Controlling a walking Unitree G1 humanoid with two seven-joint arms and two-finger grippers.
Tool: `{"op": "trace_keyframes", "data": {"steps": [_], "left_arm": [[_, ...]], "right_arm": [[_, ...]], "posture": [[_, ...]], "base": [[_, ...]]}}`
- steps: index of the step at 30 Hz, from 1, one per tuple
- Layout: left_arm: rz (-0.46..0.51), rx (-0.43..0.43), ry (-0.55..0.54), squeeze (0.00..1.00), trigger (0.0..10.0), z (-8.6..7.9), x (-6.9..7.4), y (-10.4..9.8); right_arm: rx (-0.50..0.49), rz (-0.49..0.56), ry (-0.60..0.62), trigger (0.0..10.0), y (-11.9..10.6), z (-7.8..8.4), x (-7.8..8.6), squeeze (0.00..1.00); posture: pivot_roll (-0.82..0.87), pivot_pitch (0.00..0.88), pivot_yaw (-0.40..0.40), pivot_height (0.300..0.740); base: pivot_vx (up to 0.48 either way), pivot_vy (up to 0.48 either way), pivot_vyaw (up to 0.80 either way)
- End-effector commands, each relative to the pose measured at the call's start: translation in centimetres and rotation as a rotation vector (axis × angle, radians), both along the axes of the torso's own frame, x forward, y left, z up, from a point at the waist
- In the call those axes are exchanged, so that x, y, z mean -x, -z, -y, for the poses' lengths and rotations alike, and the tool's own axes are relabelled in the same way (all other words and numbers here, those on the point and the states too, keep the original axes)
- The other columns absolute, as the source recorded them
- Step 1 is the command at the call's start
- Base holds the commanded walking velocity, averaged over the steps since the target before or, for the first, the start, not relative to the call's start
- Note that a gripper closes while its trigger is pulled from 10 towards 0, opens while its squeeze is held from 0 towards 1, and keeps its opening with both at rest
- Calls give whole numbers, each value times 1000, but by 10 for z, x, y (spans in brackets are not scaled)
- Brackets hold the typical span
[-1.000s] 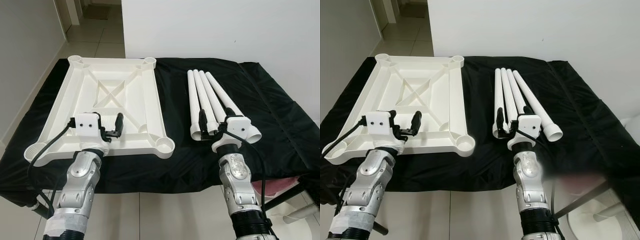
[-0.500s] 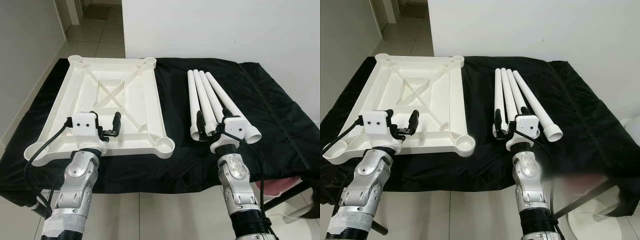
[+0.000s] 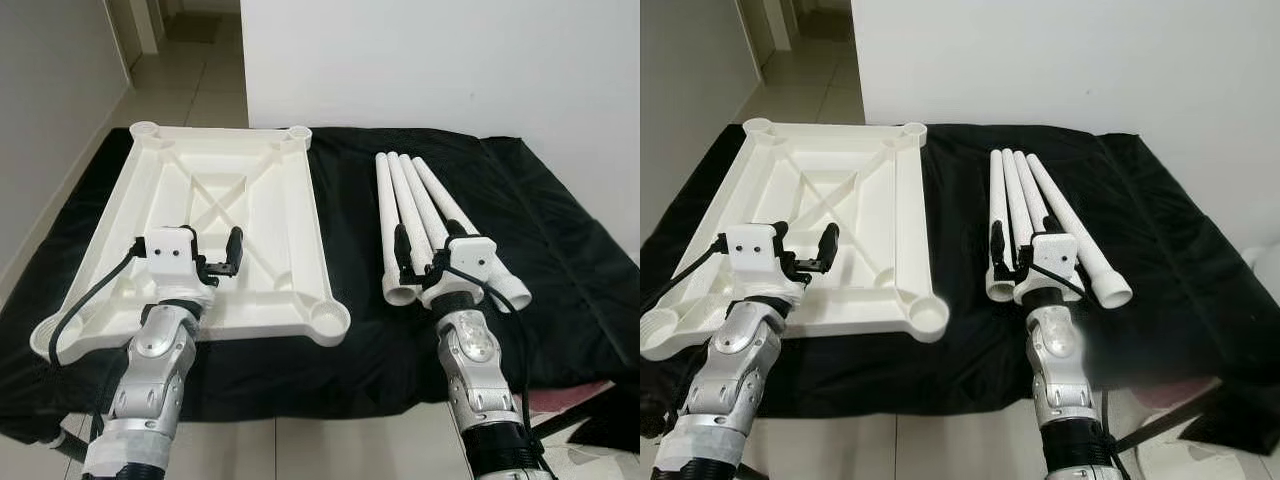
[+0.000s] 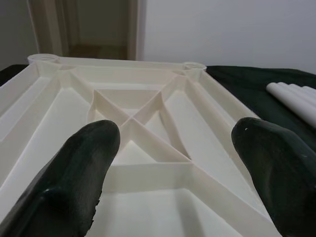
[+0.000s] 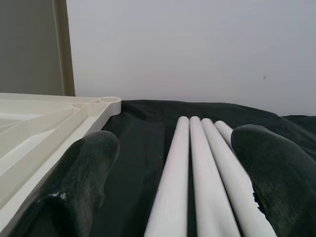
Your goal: Building children table
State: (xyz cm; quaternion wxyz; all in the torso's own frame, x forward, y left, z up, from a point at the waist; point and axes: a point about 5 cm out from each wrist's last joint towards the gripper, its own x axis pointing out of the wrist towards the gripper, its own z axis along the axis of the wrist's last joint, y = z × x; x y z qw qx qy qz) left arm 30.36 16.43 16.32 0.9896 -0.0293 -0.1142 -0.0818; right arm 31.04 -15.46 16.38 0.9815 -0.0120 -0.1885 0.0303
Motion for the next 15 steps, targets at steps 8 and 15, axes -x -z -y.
{"op": "trace_keyframes", "data": {"steps": [8, 15], "left_arm": [[16, 8, 7, 0, 10000, 1, 2, -1], [25, 31, 7, 0, 10000, 0, 3, -1]], "right_arm": [[13, 4, -4, 10000, 1, 0, 1, 0], [13, 4, -5, 10000, 1, 0, 1, 0]], "posture": [[7, 24, -41, 740], [7, 24, -40, 740]], "base": [[302, 0, 0], [0, 0, 0]]}}
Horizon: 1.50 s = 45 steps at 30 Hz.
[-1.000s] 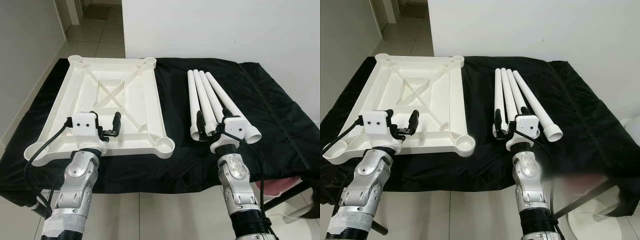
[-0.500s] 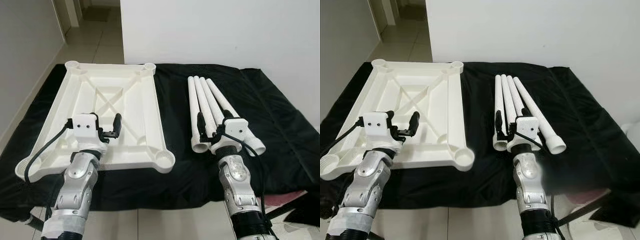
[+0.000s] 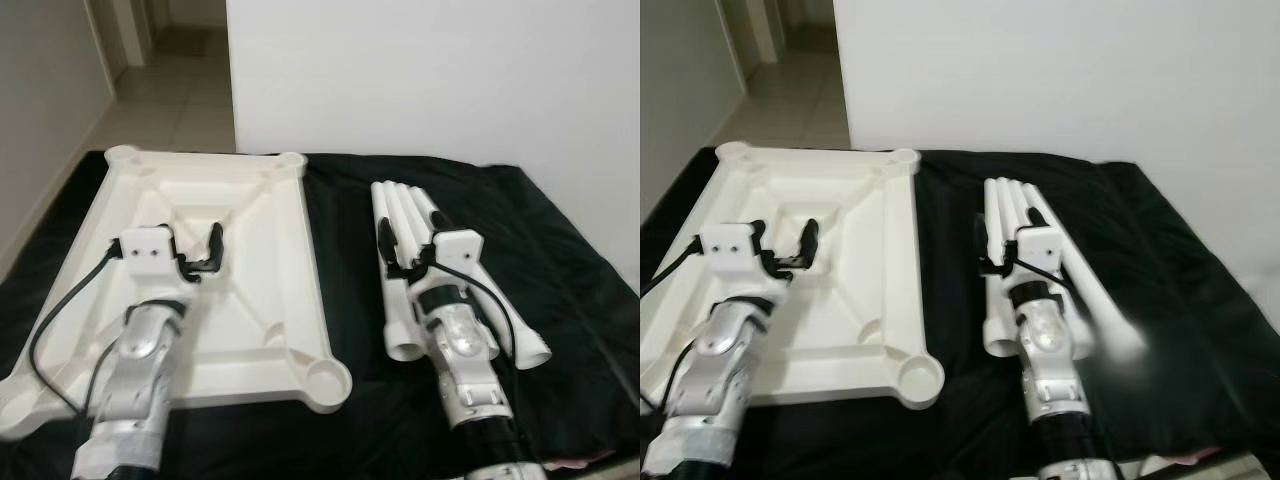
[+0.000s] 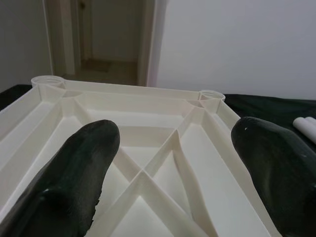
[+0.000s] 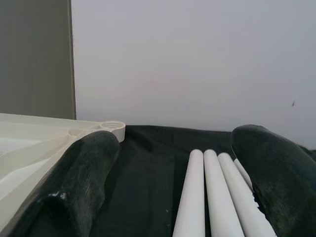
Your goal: Building children table
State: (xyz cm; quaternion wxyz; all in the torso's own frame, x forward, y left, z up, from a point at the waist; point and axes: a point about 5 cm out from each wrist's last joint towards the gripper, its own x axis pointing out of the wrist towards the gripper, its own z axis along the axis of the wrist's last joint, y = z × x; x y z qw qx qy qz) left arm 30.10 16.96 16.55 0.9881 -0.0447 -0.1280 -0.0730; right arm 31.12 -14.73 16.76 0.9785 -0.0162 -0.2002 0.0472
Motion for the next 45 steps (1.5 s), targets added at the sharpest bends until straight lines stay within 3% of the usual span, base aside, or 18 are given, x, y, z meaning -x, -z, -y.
{"op": "trace_keyframes", "data": {"steps": [1, 28, 45], "left_arm": [[-2, -13, 23, 0, 10000, 6, 1, 1], [-26, -11, 35, 0, 10000, 7, 2, 4], [-35, -10, 39, 0, 10000, 7, 1, 4]], "right_arm": [[-2, -21, 26, 10000, 6, 6, 2, 0], [-17, -28, 40, 10000, 8, 6, 3, 0], [-17, -36, 46, 10000, 10, 6, 3, 0]], "posture": [[7, 24, -40, 740], [2, 45, -28, 740], [2, 44, -27, 740]], "base": [[0, 0, 0], [0, 0, 0], [0, 399, 0]]}}
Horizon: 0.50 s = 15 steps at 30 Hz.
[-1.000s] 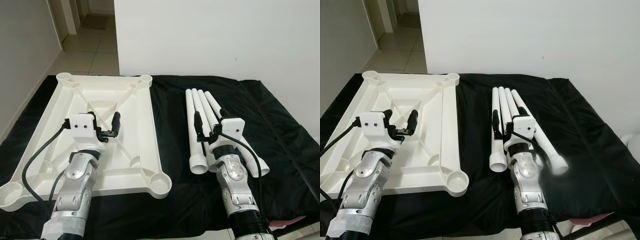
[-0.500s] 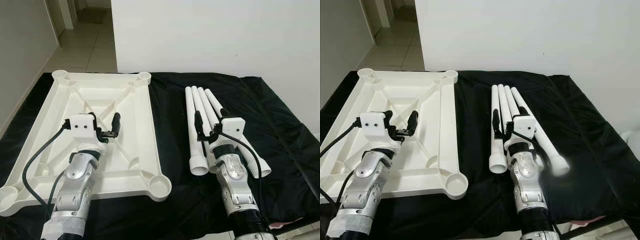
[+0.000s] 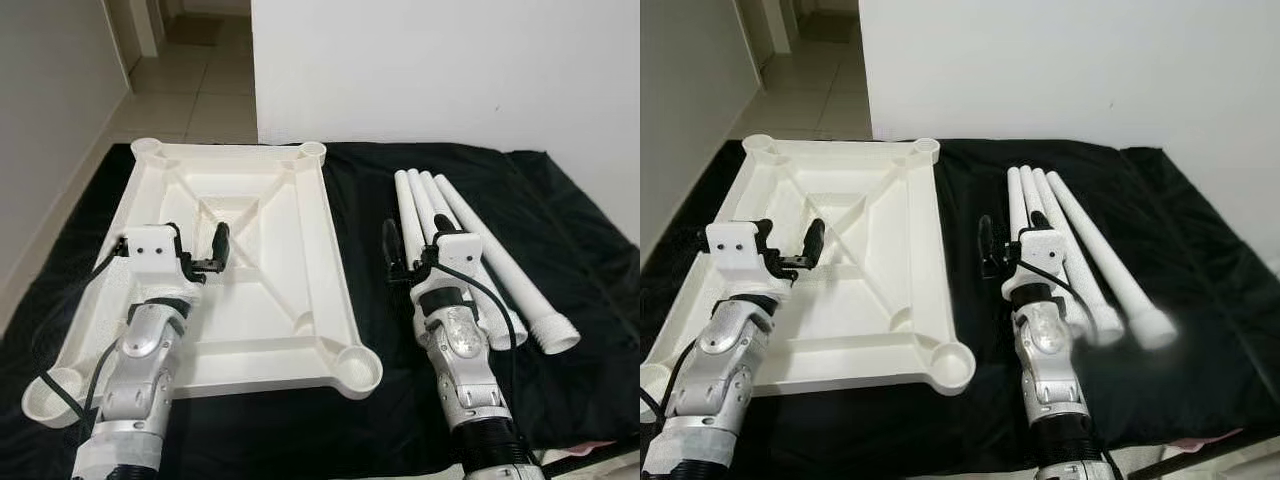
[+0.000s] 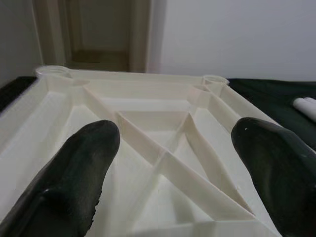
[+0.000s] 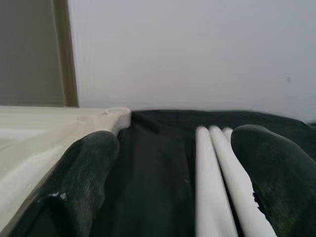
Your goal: Building children table
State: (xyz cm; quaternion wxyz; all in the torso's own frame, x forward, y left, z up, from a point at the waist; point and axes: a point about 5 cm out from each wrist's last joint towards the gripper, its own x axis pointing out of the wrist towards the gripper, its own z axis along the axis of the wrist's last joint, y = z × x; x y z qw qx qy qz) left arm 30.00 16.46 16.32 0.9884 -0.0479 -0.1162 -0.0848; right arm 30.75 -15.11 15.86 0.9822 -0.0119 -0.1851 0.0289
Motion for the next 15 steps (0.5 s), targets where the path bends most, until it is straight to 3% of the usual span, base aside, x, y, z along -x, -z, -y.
{"op": "trace_keyframes", "data": {"steps": [1, 3, 10, 15], "left_arm": [[-12, -11, 14, 0, 10000, 2, 0, 2], [-12, -10, 15, 0, 10000, 2, 0, 2], [-4, -46, 29, 0, 10000, 6, 1, 2], [13, -130, 73, 0, 10000, 17, 4, 3]], "right_arm": [[-3, -5, 11, 10000, 1, 2, 0, 0], [-2, -5, 11, 10000, 0, 2, 0, 0], [-1, -10, 18, 10000, 2, 3, 0, 0], [-29, -60, 133, 10000, 11, 12, 3, 0]], "posture": [[2, 44, -27, 740], [1, 43, -28, 740], [2, 45, -32, 740], [1, 45, -33, 740]], "base": [[0, 450, 0], [0, 424, 0], [0, 0, 0], [0, 0, 0]]}}
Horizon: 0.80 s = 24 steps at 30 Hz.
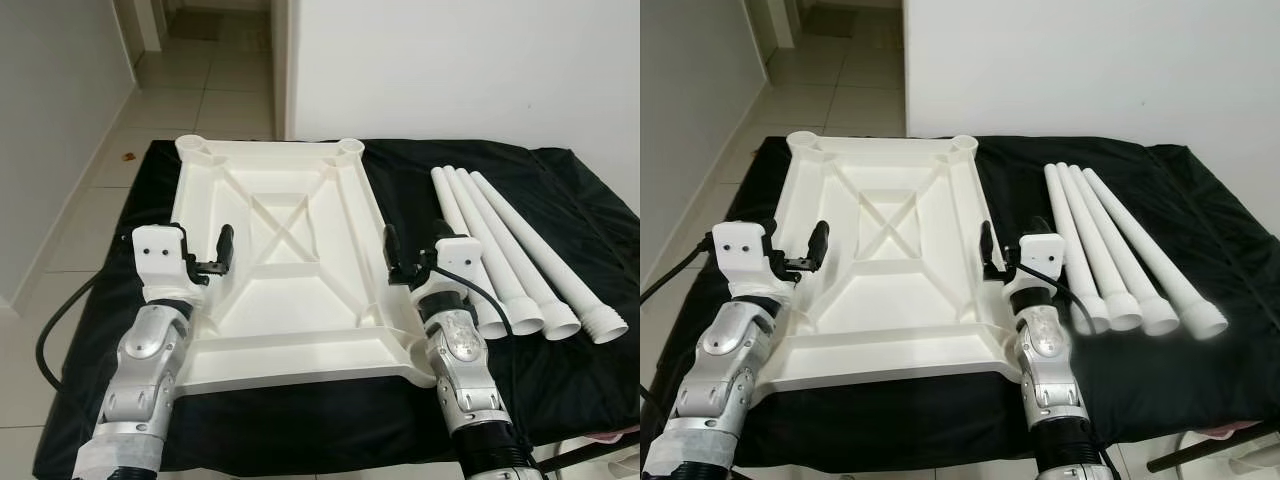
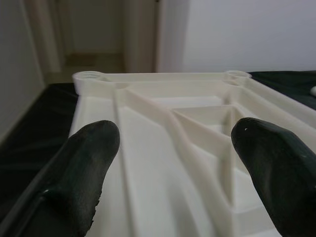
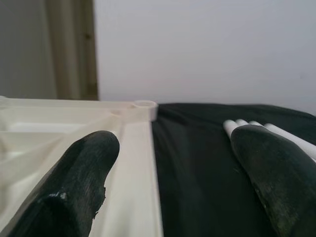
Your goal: Building children table
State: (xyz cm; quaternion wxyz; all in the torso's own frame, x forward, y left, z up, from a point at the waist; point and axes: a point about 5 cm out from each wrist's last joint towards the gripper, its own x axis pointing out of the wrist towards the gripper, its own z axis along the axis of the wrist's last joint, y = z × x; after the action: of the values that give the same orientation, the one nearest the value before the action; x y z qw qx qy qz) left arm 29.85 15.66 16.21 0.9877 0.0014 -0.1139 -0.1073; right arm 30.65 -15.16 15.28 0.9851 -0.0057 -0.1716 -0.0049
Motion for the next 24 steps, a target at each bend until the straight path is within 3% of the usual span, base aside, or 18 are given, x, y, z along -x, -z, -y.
{"op": "trace_keyframes", "data": {"steps": [1, 6, 12, 24], "left_arm": [[5, -27, 39, 0, 10000, 9, 3, 2], [6, -87, 119, 0, 10000, 24, 8, 5], [7, -102, 140, 0, 10000, 27, 8, 5], [-11, -107, 345, 0, 10000, 50, 21, 6]], "right_arm": [[-5, -33, 68, 10000, 6, 12, 2, 0], [-45, -111, 192, 10000, 20, 27, 8, 0], [-35, -115, 202, 10000, 20, 31, 8, 0], [-4, -239, 203, 10000, 40, 38, 12, 0]], "posture": [[1, 45, -33, 740], [-9, 53, -26, 740], [-16, 53, -21, 740], [-28, 40, -20, 740]], "base": [[0, 0, 0], [0, 0, 0], [0, 0, 0], [0, 0, 0]]}}
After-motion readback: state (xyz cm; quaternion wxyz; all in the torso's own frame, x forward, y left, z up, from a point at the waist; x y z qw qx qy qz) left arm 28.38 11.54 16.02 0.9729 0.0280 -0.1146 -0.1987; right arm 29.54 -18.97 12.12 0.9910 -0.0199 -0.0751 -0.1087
